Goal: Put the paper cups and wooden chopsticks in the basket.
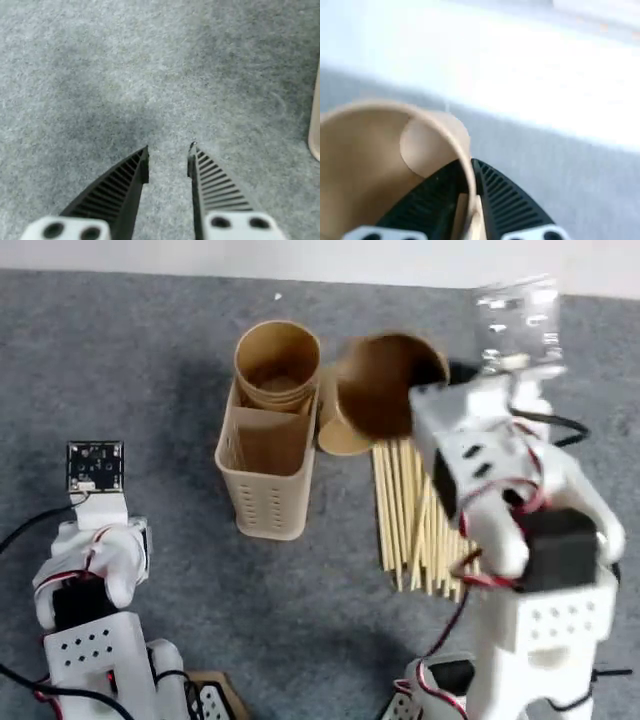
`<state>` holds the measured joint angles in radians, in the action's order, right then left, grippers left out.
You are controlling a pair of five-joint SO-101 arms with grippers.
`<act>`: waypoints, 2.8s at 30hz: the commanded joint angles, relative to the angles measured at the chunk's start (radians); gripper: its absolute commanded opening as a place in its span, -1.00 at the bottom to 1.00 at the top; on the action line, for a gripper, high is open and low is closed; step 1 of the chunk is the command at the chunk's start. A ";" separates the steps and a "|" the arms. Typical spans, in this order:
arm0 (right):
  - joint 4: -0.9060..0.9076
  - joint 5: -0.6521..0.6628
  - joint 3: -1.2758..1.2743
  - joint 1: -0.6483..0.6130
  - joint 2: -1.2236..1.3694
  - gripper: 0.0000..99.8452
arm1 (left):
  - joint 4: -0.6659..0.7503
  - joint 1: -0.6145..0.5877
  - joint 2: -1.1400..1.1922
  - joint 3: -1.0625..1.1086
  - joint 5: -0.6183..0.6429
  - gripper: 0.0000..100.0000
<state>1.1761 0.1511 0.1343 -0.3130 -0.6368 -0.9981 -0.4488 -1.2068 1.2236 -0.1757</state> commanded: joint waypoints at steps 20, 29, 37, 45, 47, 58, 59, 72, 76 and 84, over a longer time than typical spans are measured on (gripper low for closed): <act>-0.134 -0.018 0.163 -0.165 0.490 -0.69 | 0.015 0.076 0.002 -0.007 0.012 -0.68; -0.220 -0.018 0.249 -0.240 0.495 -0.24 | 0.055 0.079 0.001 0.018 0.011 -0.68; -0.259 -0.018 0.223 -0.177 0.690 -0.27 | 0.057 0.079 0.001 0.019 0.011 -0.68; 0.137 -0.018 0.418 -0.013 0.670 -0.27 | 0.057 0.079 0.001 0.019 0.011 -0.68; 0.255 -0.017 0.476 0.036 0.644 -0.27 | 0.057 0.079 0.001 0.019 0.011 -0.68; 0.317 0.109 0.542 0.128 0.633 -0.27 | 0.058 0.081 0.001 0.019 0.011 -0.68; 0.317 0.140 0.519 0.128 0.639 -0.27 | 0.057 0.081 0.001 0.019 0.011 -0.68; -0.274 0.523 -0.404 0.013 0.526 -0.27 | 0.057 0.079 0.001 0.019 0.011 -0.68; -0.550 0.535 -0.728 -0.035 0.403 -0.27 | 0.058 0.079 0.001 0.019 0.011 -0.68; -0.874 0.750 -0.891 -0.059 0.360 -0.27 | 0.058 0.079 0.001 0.019 0.011 -0.68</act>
<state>0.4058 0.8355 -0.7434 -0.3682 -0.2286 -0.9582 -0.3844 -1.2068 1.2482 -0.1757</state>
